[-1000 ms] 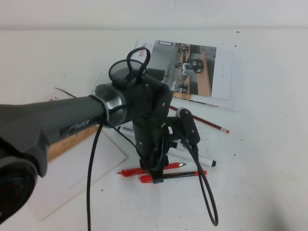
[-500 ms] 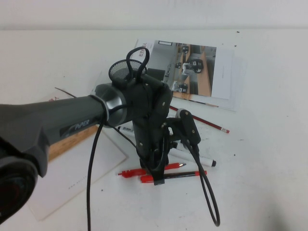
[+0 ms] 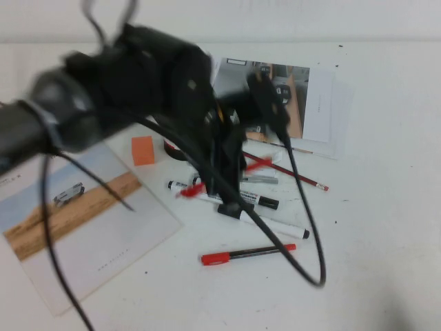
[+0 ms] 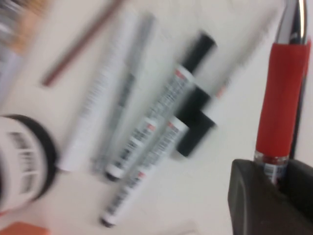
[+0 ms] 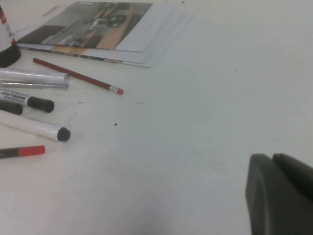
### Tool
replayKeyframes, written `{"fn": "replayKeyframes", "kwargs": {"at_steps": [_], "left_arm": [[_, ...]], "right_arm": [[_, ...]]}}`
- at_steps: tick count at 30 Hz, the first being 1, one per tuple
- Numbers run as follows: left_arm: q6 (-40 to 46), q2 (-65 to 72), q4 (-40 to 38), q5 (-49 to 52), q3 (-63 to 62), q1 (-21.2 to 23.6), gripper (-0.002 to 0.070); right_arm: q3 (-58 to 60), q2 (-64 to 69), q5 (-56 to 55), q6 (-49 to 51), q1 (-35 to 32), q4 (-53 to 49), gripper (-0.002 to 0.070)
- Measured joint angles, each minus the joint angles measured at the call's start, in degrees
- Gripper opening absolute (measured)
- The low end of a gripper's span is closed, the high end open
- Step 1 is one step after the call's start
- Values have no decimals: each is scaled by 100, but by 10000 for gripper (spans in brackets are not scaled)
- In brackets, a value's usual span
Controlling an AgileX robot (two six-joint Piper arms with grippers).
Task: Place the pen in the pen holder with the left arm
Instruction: Place the pen onto the pen holder
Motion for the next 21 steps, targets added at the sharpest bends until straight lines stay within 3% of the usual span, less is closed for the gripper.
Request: {"fn": "replayKeyframes", "kwargs": {"at_steps": [5,14,17,21], "left_arm": [[-487,-589,-96,-1372,296,409,69],[-1028,-1105,-1133,-5930,2104,1287,69],[-1563,-899,-990,-6809,2295,1446,69],[-3008,-373,-104,-7974,2315,1732,69]], "right_arm": [[0,0,0,0,0,0,-22],[0,0,0,0,0,73,-22],[0,0,0,0,0,98,-22],[0,0,0,0,0,126,-22]]}}
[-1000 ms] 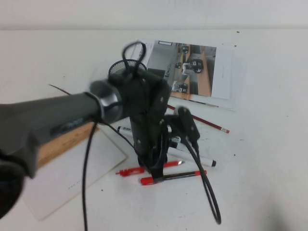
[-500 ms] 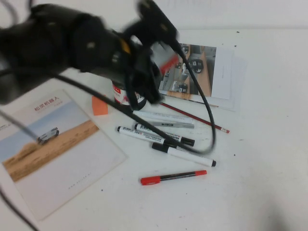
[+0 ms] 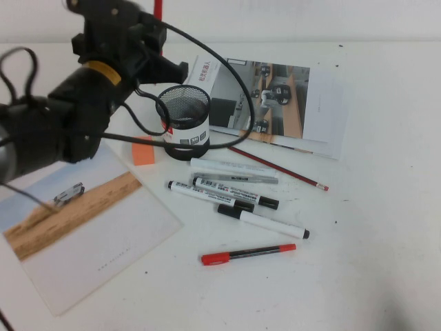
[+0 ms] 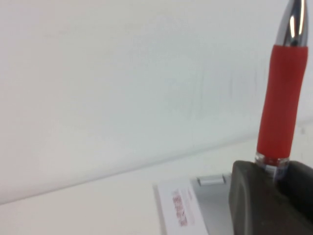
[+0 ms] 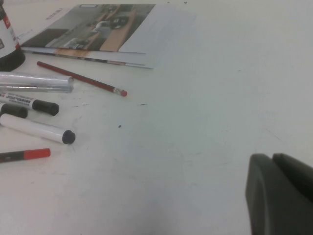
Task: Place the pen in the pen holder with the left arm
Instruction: Place the pen onto the pen holder
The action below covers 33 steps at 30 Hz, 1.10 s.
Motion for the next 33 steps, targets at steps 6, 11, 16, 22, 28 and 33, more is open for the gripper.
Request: {"fn": "replayKeyframes", "kwargs": {"at_steps": [6,11,16,22,28,33], "left_arm": [[-1508,879,716,-1241,0,234,69],[-1822,1494,899,-1548,-117,267,69],[-2059,1897,1157,-1411,-453,288,69],[-2098,1990,1220,-1310,-518,288,69],[-2112,1990,1220,-1255,-518,288,92],[-2112,1990,1220,-951,-518,288,224]], "right_arm": [[0,0,0,0,0,14,-22],[0,0,0,0,0,27,-22],[0,0,0,0,0,54,-22],[0,0,0,0,0,67,-22],[0,0,0,0,0,67,-22],[0,0,0,0,0,79,-22]]}}
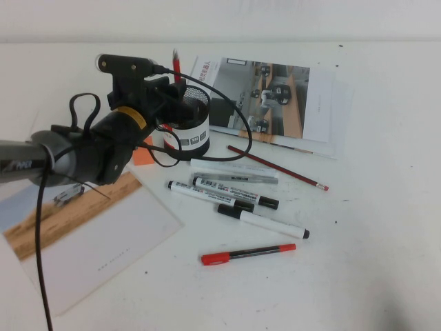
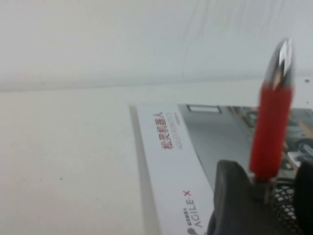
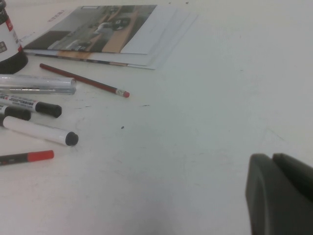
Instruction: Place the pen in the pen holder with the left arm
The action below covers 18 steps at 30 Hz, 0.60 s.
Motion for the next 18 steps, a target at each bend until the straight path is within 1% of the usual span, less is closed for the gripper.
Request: {"fn": "replayKeyframes", "kwargs": {"at_steps": [1,4,7,9,11,12,15,16,18], "left_arm": [[0,0,0,40,0,0,249],[0,-87,0,263,-13,0,284],[75,-306,0,734,-13,0,294],[200,-567,23,1204,-13,0,288],[284,-894,116,1750,-13,0,252],[312,-1099,177,2103,-13,0,216],[478,-1719,282,3211,-13,-82,74],[570,-1938,306,3559,10,-132,48],[726,-2381,319,3976,136,-244,22]], "right_arm": [[0,0,0,0,0,0,-22],[0,0,0,0,0,0,-22],[0,0,0,0,0,0,-22],[0,0,0,0,0,0,-22],[0,0,0,0,0,0,-22],[0,0,0,0,0,0,-22],[0,0,0,0,0,0,-22],[0,0,0,0,0,0,-22],[0,0,0,0,0,10,-22]]}}
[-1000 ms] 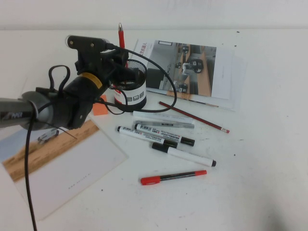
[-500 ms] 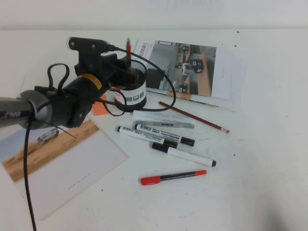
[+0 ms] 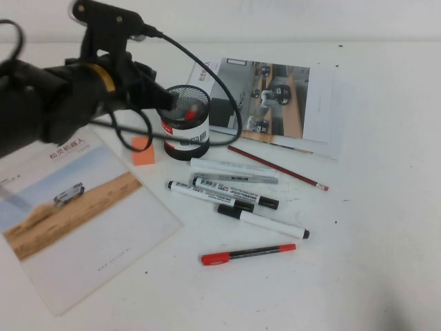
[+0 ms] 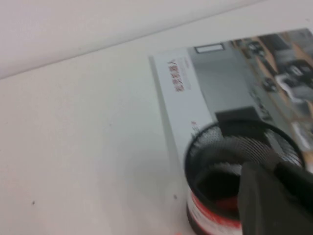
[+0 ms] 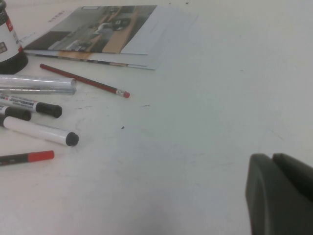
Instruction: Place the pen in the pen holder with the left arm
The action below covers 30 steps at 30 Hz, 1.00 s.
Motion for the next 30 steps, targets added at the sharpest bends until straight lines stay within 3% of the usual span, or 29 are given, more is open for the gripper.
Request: {"fn": "replayKeyframes", "kwargs": {"at_steps": [11,21,30], "left_arm": [[21,-2886,-43,425,2196,-447,1],[-1092,-5526,-77,387,4532,-447,-1],[-1324,-6438,4,455,5079,-447,-1]], "right_arm": [[0,0,0,0,0,0,-22],[0,0,0,0,0,0,-22],[0,0,0,0,0,0,-22]]}}
